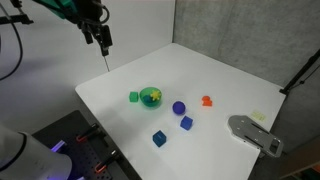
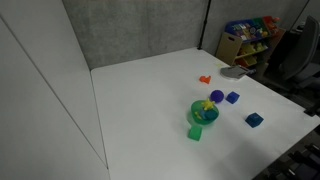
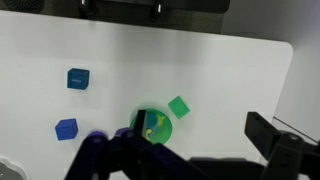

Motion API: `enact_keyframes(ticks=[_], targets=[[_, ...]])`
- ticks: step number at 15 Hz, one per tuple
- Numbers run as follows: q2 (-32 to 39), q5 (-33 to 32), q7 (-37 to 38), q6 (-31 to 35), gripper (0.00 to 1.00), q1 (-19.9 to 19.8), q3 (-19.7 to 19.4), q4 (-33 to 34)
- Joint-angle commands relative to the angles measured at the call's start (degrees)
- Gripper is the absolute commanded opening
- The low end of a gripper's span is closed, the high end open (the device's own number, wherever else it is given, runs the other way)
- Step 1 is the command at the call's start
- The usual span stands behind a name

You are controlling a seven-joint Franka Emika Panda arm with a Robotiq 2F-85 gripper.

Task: Remove the light blue toy from the green plate and put it on the worktop

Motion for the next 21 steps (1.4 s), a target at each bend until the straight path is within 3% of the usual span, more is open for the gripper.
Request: enact_keyframes(ticks=[1, 13, 21], targets=[[3.4, 0.0, 0.5, 3.7, 1.0, -0.7, 1.2, 1.5], [22.4, -2.1, 7.2, 24.8, 1.0, -1.6, 4.2, 5.8], [38.7, -14.8, 19.3, 41.3, 1.0, -2.4, 5.3, 7.7]])
